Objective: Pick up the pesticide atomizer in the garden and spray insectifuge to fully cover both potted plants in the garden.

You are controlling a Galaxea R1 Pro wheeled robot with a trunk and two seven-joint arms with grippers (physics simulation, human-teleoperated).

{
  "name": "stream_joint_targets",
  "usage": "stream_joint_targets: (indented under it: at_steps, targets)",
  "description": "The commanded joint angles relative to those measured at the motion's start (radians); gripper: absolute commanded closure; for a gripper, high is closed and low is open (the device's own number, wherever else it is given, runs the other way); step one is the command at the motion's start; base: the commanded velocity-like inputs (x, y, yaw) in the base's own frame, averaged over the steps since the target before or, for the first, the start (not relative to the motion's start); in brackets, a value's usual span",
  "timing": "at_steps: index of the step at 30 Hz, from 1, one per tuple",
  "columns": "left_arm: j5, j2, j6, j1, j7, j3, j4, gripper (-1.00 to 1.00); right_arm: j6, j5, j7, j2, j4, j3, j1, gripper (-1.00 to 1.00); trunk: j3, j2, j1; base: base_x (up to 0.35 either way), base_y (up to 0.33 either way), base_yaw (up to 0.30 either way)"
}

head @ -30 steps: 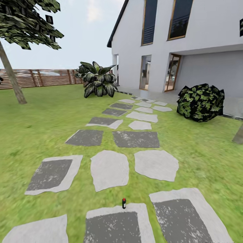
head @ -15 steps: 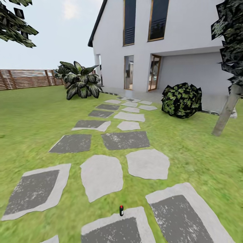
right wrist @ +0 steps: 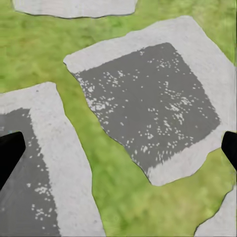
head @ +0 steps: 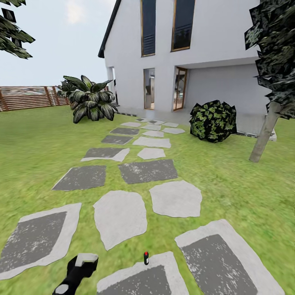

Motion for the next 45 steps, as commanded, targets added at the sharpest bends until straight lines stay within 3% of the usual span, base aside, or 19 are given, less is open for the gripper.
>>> stream_joint_targets:
  at_steps: [1, 3, 6, 11, 15, 21, 23, 26, 36, 45]
  targets:
    - [-0.006, 0.000, -0.001, -0.017, 0.000, -0.001, 0.002, -1.00, -0.003, 0.000, -0.001, 0.000, -0.030, -0.001, -0.012, -1.00, -0.001, -0.001, 0.000, 0.000, 0.000, 0.000]
    - [-0.009, -0.007, 0.002, -0.086, -0.001, 0.000, 0.003, -1.00, 0.001, 0.001, -0.002, 0.000, -0.134, -0.002, -0.061, -1.00, -0.001, -0.001, 0.000, 0.000, 0.000, 0.000]
    - [-0.010, -0.017, 0.002, -0.118, -0.002, 0.001, 0.001, -1.00, 0.008, 0.001, -0.003, 0.000, -0.213, -0.002, -0.128, -1.00, -0.001, -0.001, 0.000, 0.000, 0.000, 0.000]
    - [-0.009, -0.026, -0.002, -0.127, -0.002, 0.002, -0.005, -1.00, 0.009, 0.000, -0.003, 0.000, -0.243, -0.003, -0.197, -1.00, -0.001, -0.001, 0.000, 0.000, 0.000, 0.000]
    - [-0.010, -0.043, -0.006, -0.127, -0.003, -0.006, -0.008, -1.00, 0.010, 0.001, -0.003, -0.006, -0.246, -0.005, -0.206, -1.00, -0.001, -0.001, 0.000, 0.000, 0.000, 0.000]
    - [-0.013, -0.060, -0.002, -0.126, 0.006, -0.096, -0.008, -1.00, 0.020, 0.002, -0.003, -0.010, -0.253, -0.005, -0.208, -1.00, -0.001, -0.001, 0.000, 0.000, 0.000, 0.000]
    - [-0.013, -0.062, 0.000, -0.126, 0.007, -0.116, -0.002, -1.00, 0.079, 0.003, -0.003, -0.011, -0.256, -0.004, -0.216, -1.00, -0.004, -0.008, 0.004, 0.000, 0.000, 0.000]
    - [-0.011, -0.063, 0.003, -0.130, 0.008, -0.118, -0.002, -1.00, 0.173, 0.002, -0.001, -0.011, -0.257, -0.004, -0.242, -1.00, -0.014, -0.029, 0.015, 0.000, 0.000, 0.000]
    - [-0.009, -0.065, 0.003, -0.132, 0.010, -0.117, -0.003, -1.00, 0.190, 0.000, 0.001, -0.009, -0.258, -0.002, -0.248, -1.00, -0.045, -0.099, 0.054, 0.000, 0.000, -0.015]
    - [-0.008, -0.062, 0.003, -0.132, 0.010, -0.117, -0.002, -1.00, 0.191, 0.000, 0.001, -0.011, -0.257, -0.003, -0.248, -1.00, -0.073, -0.162, 0.088, 0.000, 0.000, -0.256]
